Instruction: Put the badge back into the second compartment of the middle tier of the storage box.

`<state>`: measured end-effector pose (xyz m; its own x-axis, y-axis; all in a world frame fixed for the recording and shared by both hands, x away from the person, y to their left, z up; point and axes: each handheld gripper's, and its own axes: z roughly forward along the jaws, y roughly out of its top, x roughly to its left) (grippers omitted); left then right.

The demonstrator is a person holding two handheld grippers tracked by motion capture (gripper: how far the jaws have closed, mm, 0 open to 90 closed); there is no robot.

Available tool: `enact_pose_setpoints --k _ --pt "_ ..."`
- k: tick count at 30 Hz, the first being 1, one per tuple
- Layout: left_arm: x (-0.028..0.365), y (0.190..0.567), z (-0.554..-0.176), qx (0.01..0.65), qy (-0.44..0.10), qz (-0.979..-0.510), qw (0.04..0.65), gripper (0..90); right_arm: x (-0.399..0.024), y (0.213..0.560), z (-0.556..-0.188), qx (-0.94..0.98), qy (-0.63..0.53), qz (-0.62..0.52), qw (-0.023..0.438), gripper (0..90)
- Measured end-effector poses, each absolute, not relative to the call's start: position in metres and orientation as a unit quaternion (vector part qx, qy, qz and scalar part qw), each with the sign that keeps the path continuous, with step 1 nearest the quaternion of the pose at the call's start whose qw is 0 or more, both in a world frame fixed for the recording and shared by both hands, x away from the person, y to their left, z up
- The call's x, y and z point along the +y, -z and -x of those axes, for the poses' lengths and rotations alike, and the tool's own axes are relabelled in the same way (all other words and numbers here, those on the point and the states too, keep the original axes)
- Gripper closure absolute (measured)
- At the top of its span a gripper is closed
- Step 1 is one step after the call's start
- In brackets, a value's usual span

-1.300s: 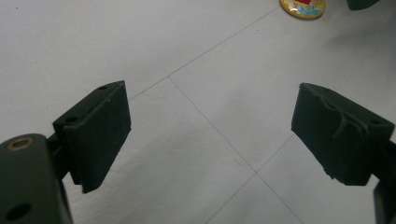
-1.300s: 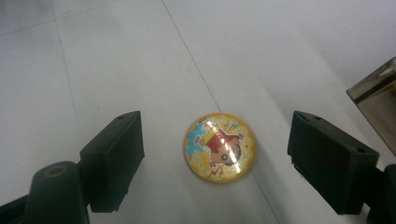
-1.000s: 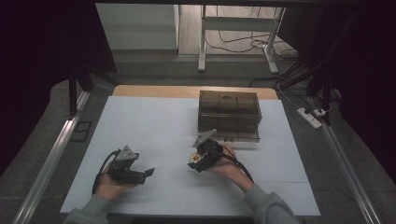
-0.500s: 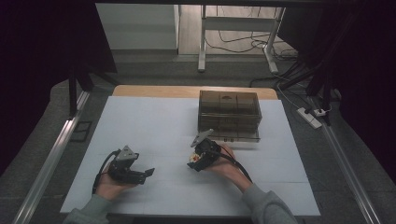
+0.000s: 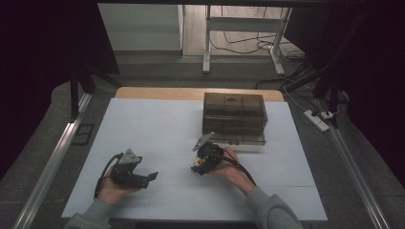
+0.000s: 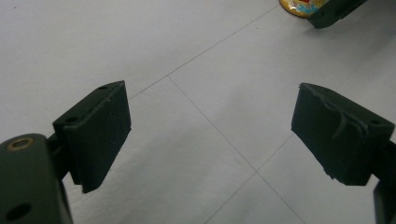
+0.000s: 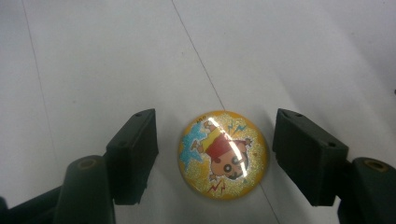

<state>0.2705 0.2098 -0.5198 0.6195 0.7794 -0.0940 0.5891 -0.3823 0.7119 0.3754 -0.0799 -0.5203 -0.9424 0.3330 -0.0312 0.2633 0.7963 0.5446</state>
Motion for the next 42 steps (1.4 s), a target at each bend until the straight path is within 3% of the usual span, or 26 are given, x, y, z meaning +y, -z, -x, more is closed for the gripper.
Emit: enact_pose_setpoints --k 11,42 --pt "0.21 0.52 -0.27 0.417 -0.129 -0.821 0.368 12.2 -0.08 0.518 -0.376 0.945 -0.275 -0.164 0.065 46.8" --pt "0.211 0.52 -0.271 0.418 -0.129 -0.82 0.368 12.2 -0.086 0.506 -0.375 0.938 -0.298 -0.157 0.08 47.5"
